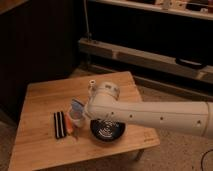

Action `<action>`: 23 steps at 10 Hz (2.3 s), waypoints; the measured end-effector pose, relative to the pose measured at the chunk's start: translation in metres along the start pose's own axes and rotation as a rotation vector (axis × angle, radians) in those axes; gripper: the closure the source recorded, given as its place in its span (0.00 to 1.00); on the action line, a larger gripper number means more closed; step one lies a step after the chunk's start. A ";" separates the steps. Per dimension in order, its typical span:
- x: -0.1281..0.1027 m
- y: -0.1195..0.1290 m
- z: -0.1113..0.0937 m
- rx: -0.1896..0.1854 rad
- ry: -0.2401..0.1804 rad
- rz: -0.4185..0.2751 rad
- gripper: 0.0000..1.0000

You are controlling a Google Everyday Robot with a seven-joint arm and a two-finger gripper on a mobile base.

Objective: Place the white sponge in the ceramic cup

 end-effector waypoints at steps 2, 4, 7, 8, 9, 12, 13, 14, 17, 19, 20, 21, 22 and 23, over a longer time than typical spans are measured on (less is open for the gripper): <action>-0.010 0.001 0.001 -0.018 -0.072 0.009 0.98; -0.025 0.006 0.004 -0.039 -0.145 0.006 0.98; -0.041 0.012 0.007 -0.063 -0.262 -0.005 0.98; -0.045 0.015 0.011 -0.073 -0.281 -0.007 0.98; -0.046 0.019 0.016 -0.087 -0.293 -0.005 0.98; -0.042 0.021 0.024 -0.103 -0.305 -0.006 0.98; -0.040 0.021 0.026 -0.100 -0.297 -0.013 0.98; -0.040 0.021 0.025 -0.095 -0.291 -0.013 0.98; -0.034 0.020 0.026 -0.080 -0.248 -0.017 0.98; -0.027 0.018 0.029 -0.079 -0.237 -0.005 0.98; -0.023 0.016 0.030 -0.078 -0.232 0.002 0.98; -0.020 0.015 0.031 -0.078 -0.229 0.006 0.98; -0.019 0.013 0.032 -0.077 -0.226 0.010 0.98; -0.017 0.013 0.033 -0.077 -0.221 0.013 0.97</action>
